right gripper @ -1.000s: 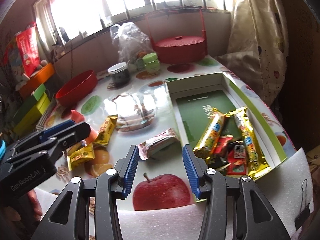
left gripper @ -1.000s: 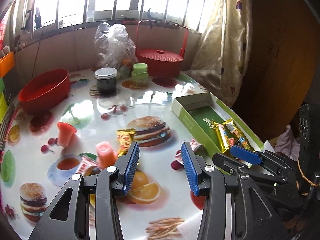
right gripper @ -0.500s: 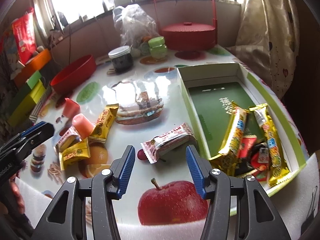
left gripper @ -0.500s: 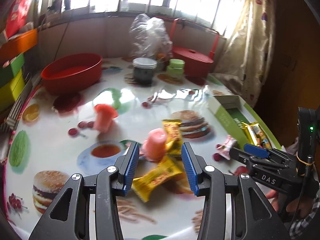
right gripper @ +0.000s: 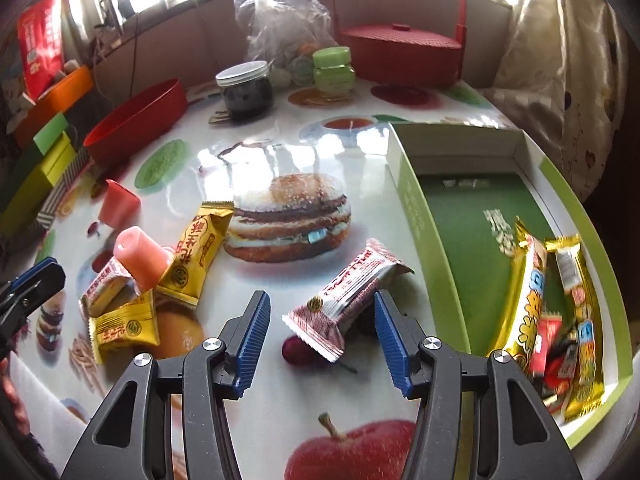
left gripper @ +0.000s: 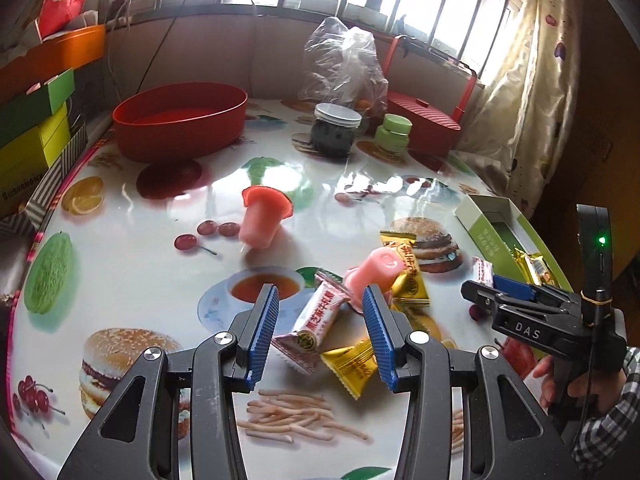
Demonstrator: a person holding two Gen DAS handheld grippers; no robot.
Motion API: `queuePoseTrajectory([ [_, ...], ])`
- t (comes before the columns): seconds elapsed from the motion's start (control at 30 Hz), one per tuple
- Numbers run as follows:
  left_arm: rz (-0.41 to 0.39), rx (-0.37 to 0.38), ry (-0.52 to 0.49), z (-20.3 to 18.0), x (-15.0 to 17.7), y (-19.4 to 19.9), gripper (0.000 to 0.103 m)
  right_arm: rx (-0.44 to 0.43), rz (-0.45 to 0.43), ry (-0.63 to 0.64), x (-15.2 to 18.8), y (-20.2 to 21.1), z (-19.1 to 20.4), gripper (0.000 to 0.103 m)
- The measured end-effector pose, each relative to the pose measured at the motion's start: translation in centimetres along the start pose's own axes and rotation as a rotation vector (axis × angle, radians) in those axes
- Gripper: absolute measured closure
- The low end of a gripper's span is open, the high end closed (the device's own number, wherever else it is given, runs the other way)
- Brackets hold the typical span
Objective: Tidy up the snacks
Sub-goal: 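Grasp the pink-white wrapped snack bar with the right tool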
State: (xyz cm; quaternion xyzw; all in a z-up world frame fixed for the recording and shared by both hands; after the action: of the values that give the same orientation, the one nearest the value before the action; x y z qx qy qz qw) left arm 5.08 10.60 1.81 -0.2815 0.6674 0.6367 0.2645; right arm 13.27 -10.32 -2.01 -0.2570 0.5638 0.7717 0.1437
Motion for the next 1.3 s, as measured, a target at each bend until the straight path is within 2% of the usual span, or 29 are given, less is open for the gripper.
queuePoseTrajectory([
  [0.17, 0.010, 0.007, 0.005, 0.1, 0.1, -0.6, 0.058, -0.035, -0.001, 0.012, -0.3, -0.1, 0.6, 0.050],
  [0.33, 0.014, 0.024, -0.001, 0.0, 0.1, -0.8, 0.058, 0.005, -0.003, 0.003, -0.7, -0.6, 0.7, 0.050],
  [0.47, 0.020, 0.067, -0.015, -0.5, 0.2, -1.2, 0.058, -0.009, 0.011, -0.004, -0.9, -1.2, 1.1, 0.051],
  [0.6, 0.029, 0.102, -0.048, -1.3, 0.2, -1.4, 0.058, 0.013, 0.001, 0.027, -0.8, -1.7, 1.6, 0.064],
  [0.67, 0.038, 0.118, -0.066, -1.9, 0.2, -1.7, 0.058, -0.006, 0.004, 0.032, -0.8, -1.6, 1.7, 0.075],
  [0.73, 0.042, 0.136, -0.080, -2.4, 0.3, -1.9, 0.058, -0.013, 0.004, 0.034, -0.7, -1.6, 1.7, 0.079],
  [0.93, 0.086, 0.171, -0.165, -4.5, 0.5, -2.8, 0.058, -0.054, 0.019, 0.032, 0.0, -1.1, 1.7, 0.081],
  [1.0, 0.098, 0.147, -0.172, -4.6, 0.7, -3.0, 0.058, -0.062, 0.022, 0.032, 0.3, -0.8, 1.7, 0.081],
  [1.3, 0.135, 0.182, -0.199, -6.3, 1.7, -3.2, 0.058, -0.095, 0.040, 0.019, 1.7, 0.2, 1.3, 0.081],
])
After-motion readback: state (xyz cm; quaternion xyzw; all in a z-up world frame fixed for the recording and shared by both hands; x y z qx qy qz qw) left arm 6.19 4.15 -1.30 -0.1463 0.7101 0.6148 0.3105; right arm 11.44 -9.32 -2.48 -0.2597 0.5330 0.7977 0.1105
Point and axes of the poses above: each gripper's, at about its wrist camera, not at the fingertips, and y roughly against the way its jaws point, z to its left, x to its underside, the point moved 4 cm from there along -y, roughly the way its jaws point, and after that the axes turned 14 degrees about -y, right-handed, at the moved point
